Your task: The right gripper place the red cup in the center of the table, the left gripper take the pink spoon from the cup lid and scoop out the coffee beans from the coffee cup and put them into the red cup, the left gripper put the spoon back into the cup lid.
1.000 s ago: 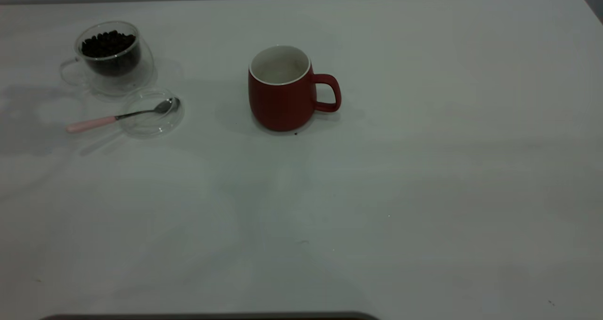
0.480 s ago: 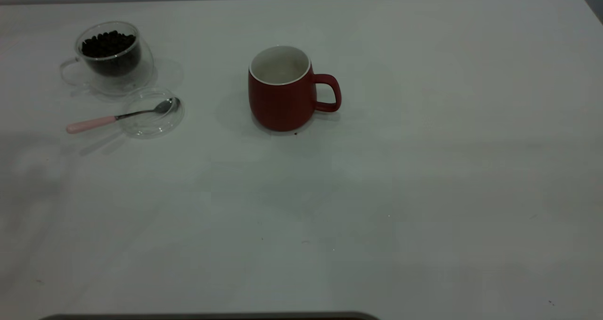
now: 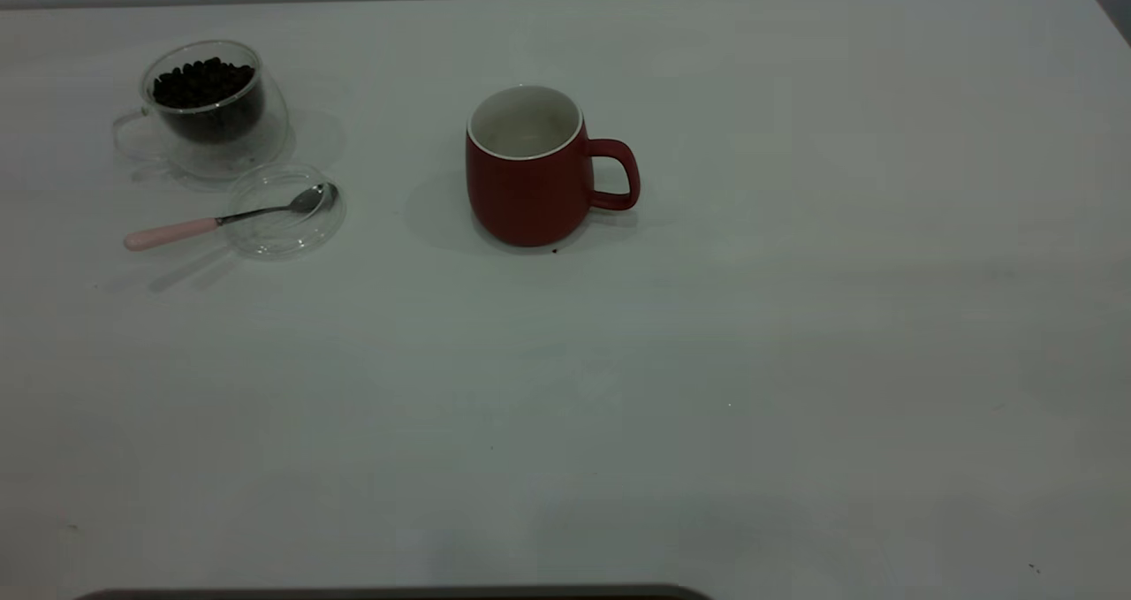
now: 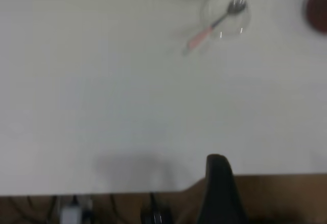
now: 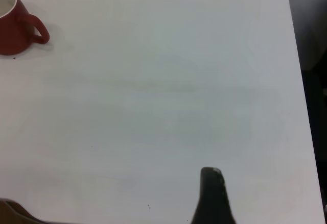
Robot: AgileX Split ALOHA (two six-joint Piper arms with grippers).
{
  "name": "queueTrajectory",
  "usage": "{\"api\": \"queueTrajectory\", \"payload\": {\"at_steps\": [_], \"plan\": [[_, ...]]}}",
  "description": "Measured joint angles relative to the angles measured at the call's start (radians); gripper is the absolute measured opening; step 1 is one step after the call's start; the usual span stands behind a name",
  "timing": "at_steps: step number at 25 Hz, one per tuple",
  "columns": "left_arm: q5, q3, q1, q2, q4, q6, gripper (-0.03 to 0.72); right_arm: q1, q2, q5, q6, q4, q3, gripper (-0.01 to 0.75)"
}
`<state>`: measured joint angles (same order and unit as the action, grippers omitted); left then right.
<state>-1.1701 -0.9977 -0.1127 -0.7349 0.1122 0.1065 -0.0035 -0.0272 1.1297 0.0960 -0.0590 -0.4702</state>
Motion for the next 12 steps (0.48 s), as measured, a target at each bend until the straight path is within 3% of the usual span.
{"api": "queueTrajectory", "payload": {"at_steps": [6,12], "plan": [[0.000,0.090,0.000,0.291,-0.001,0.002,0.575,0.000,0.000,0.000,0.000,0.000,0.000,0.591],[0.000,0.242,0.000,0.355,0.004,0.001,0.575,0.000,0.000,0.000,0.000,0.000,0.000,0.591]]}}
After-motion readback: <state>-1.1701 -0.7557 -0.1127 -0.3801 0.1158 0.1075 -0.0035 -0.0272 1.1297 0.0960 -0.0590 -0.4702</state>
